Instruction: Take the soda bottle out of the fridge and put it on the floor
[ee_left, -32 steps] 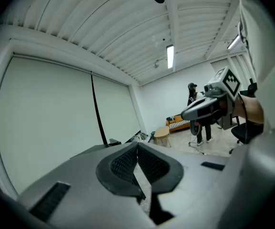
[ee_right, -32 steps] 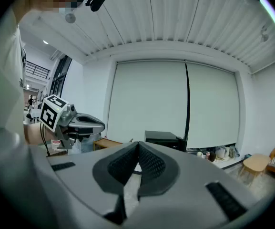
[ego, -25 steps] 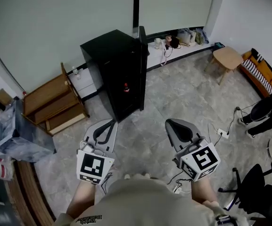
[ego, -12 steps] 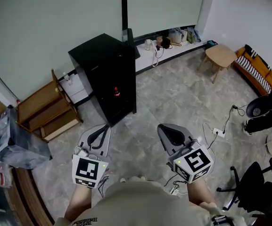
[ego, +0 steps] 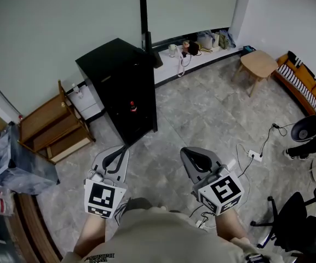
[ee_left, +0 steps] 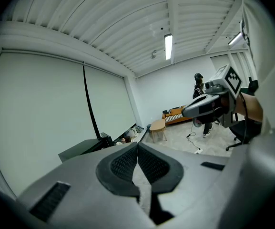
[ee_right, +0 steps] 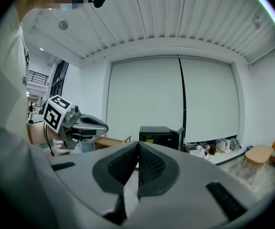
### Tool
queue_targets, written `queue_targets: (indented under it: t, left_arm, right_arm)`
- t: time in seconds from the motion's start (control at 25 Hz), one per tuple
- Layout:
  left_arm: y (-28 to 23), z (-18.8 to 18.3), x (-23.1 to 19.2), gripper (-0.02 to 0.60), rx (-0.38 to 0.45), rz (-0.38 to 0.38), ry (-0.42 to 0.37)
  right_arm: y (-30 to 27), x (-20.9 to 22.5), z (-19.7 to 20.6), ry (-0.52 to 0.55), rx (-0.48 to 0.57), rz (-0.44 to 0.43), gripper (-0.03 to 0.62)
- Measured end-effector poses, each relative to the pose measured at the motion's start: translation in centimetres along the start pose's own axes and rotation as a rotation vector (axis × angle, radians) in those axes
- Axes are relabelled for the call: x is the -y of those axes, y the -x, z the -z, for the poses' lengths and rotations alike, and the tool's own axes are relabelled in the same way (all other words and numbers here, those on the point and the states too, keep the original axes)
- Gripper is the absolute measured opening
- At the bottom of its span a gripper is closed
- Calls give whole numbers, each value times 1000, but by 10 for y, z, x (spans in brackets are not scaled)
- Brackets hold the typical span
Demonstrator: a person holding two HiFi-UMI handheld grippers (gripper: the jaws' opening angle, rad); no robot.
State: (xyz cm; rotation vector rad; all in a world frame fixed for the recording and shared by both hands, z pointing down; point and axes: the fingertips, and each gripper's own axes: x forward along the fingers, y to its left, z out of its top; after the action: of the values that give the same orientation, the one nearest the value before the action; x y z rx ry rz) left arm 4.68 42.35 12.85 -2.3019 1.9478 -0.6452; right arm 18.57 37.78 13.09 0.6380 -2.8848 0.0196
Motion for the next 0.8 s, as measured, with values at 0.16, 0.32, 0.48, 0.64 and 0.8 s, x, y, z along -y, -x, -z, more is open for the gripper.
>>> queue_targets:
  t: [0.16, 0.32, 0.48, 0.64, 0.8]
  left_arm:
    - [-7, -2, 4, 6, 0, 11, -8]
    - [-17, 2, 1, 6, -2, 17, -12]
    - [-31, 6, -6, 6, -5, 26, -23]
    - [-49, 12, -18, 6, -8, 36, -24]
    - [-71, 18, -36, 6, -17, 42, -23]
  right_arm:
    - [0, 5, 5, -13, -20, -1, -5]
    - [-8, 13, 9, -3, -26, 0, -5]
    - [-20, 22, 8, -7, -18, 6, -5]
    - [-43, 34, 10, -14, -18, 15, -5]
    - [-68, 48, 11, -18, -28, 12, -5]
